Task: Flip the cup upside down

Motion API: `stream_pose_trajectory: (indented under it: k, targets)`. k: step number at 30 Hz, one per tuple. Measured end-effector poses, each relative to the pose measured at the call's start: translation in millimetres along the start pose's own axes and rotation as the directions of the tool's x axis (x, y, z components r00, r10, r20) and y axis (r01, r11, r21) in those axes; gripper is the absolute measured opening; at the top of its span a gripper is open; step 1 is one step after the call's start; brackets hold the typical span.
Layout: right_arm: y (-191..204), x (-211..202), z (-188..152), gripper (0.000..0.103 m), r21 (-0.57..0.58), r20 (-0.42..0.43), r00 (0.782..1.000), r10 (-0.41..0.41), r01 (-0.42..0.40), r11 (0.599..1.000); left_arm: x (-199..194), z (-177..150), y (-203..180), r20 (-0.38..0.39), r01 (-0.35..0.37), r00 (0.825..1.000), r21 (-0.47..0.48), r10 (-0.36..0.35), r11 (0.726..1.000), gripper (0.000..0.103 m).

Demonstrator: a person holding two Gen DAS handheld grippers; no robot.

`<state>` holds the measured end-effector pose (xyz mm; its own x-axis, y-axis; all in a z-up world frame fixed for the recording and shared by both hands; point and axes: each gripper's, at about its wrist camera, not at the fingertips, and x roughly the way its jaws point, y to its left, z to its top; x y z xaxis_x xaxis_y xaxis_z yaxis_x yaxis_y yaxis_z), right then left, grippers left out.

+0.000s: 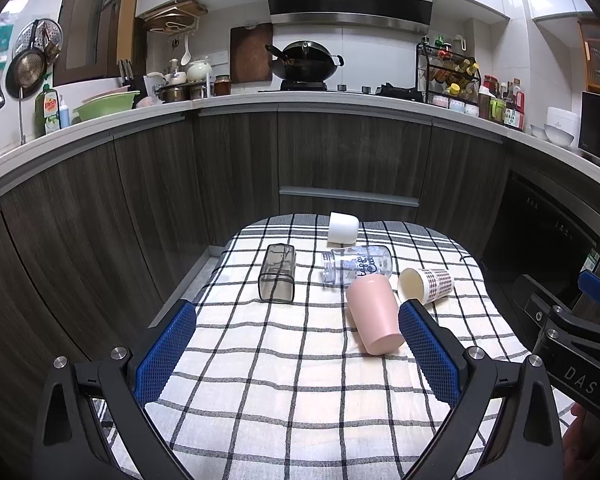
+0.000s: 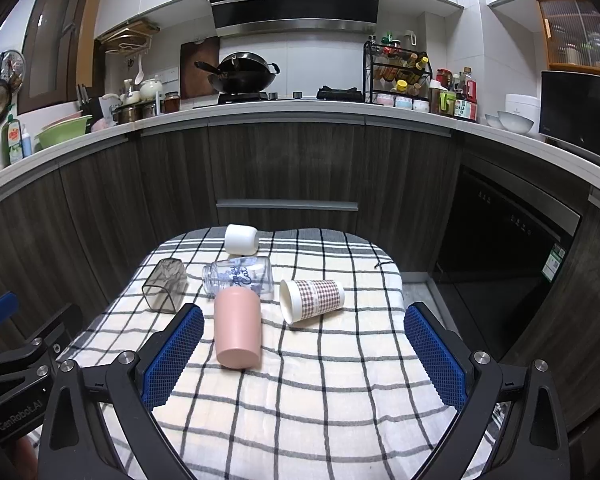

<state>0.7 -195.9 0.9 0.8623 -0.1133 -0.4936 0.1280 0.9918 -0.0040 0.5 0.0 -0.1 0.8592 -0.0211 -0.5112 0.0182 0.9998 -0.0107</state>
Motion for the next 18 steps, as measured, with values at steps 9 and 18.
stream_pose_trajectory:
  k: [9, 18]
  targets:
    - [-0.6, 1.4, -0.4, 0.101, 0.001, -0.005, 1.0, 0.001, -0.001, 1.0, 4.3, -1.5, 0.6, -0.008, 0.003, 1.0, 0.001, -0.003, 1.0, 0.103]
    - [-1.0, 2.5, -0.6, 0.101, 0.002, -0.008, 1.0, 0.001, -0.001, 1.0, 5.9, -3.3, 1.4, -0.009, 0.004, 1.0, 0.008, -0.004, 1.0, 0.103]
